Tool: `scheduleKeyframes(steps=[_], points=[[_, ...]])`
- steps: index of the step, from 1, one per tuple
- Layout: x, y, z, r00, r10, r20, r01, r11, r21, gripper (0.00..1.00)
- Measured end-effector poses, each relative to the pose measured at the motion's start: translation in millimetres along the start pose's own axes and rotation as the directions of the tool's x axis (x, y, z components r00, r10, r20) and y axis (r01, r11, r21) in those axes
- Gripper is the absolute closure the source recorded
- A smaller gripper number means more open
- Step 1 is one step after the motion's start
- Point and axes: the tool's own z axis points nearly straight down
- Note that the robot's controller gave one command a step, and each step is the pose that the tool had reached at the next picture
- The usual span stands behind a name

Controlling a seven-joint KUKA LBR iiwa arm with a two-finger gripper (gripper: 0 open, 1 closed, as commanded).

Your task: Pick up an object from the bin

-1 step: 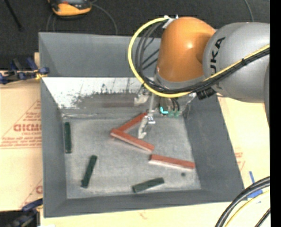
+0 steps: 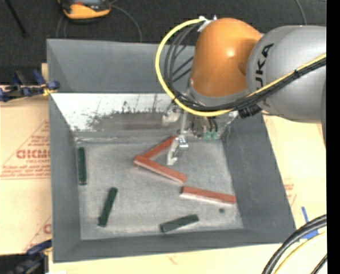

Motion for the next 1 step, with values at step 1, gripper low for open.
scheduleKeyframes(steps=[1], points=[[1.0,-10.6,75.8,0.996,0.092,0.003,-0.092,0.996,0.000,0.00]])
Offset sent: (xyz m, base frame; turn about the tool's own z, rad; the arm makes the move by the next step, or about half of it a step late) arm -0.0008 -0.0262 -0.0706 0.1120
